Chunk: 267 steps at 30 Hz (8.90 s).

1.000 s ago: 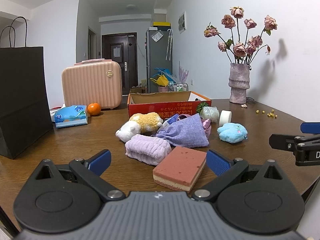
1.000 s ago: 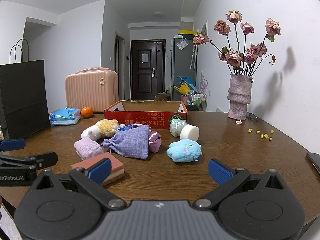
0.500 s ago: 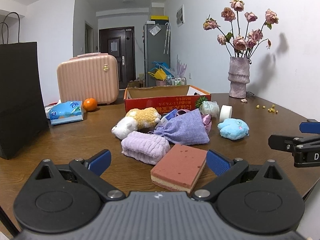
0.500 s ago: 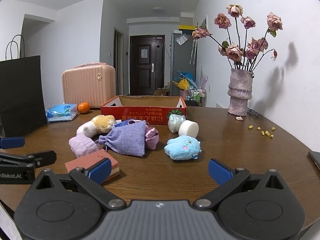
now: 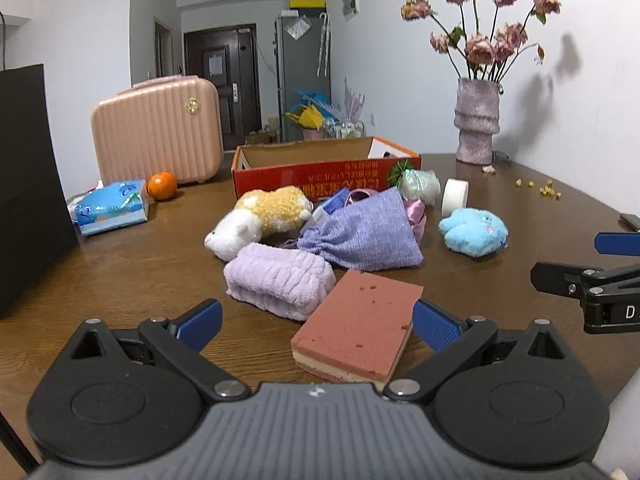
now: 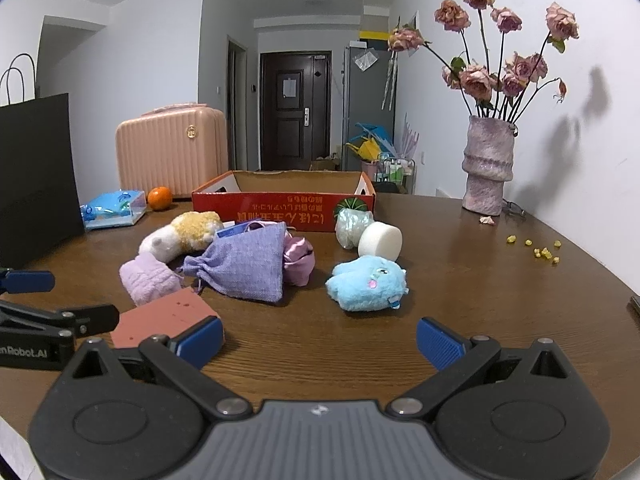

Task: Organize soft objects
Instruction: 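Move the left tool to the pink sponge and close on it, then lift the pink sponge with the left tool while the right tool grasps the lavender towel roll, then carry the sponge and towel roll with both tools over the cardboard box, then open both tools to drop the sponge and towel roll into the box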

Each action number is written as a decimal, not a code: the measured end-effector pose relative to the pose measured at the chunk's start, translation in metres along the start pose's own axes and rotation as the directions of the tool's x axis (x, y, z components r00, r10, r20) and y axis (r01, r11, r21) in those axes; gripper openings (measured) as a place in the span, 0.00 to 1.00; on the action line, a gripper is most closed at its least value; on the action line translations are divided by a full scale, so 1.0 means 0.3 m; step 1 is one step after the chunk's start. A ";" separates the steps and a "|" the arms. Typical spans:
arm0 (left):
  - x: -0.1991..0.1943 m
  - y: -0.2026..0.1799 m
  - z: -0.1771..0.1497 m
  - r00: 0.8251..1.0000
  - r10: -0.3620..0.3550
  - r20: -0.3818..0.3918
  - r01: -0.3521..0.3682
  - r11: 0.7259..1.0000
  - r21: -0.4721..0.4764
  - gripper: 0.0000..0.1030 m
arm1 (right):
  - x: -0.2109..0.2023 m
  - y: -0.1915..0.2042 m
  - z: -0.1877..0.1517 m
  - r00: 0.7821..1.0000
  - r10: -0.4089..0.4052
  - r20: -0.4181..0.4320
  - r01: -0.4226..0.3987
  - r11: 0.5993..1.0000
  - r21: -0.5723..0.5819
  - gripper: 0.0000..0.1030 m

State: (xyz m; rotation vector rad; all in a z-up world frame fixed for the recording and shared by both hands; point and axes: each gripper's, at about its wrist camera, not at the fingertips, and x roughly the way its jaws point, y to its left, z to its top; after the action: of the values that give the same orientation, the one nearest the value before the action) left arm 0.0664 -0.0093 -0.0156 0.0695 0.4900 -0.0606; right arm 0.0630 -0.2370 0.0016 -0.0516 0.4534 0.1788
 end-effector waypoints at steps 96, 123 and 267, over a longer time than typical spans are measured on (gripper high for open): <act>0.071 0.363 -0.012 0.991 0.128 -0.036 -0.131 0.989 -0.065 0.75 | 0.414 0.374 0.117 0.950 0.282 -0.135 -0.299 0.946 -0.123 0.93; 0.092 0.418 -0.012 0.984 0.170 -0.060 -0.176 0.979 -0.103 0.75 | 0.555 0.453 0.144 0.922 0.352 -0.160 -0.375 0.914 -0.152 0.29; 1.072 0.260 0.745 0.967 0.245 -0.065 -0.251 0.958 -0.135 1.00 | 1.226 -0.056 0.714 0.997 0.024 -0.070 -0.028 0.998 -0.058 0.99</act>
State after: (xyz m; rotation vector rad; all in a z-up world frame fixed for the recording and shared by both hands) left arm 0.4599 0.0370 0.0334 -0.0077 0.5283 0.2227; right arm 0.4833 -0.1755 0.0323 -0.1098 0.5183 0.2165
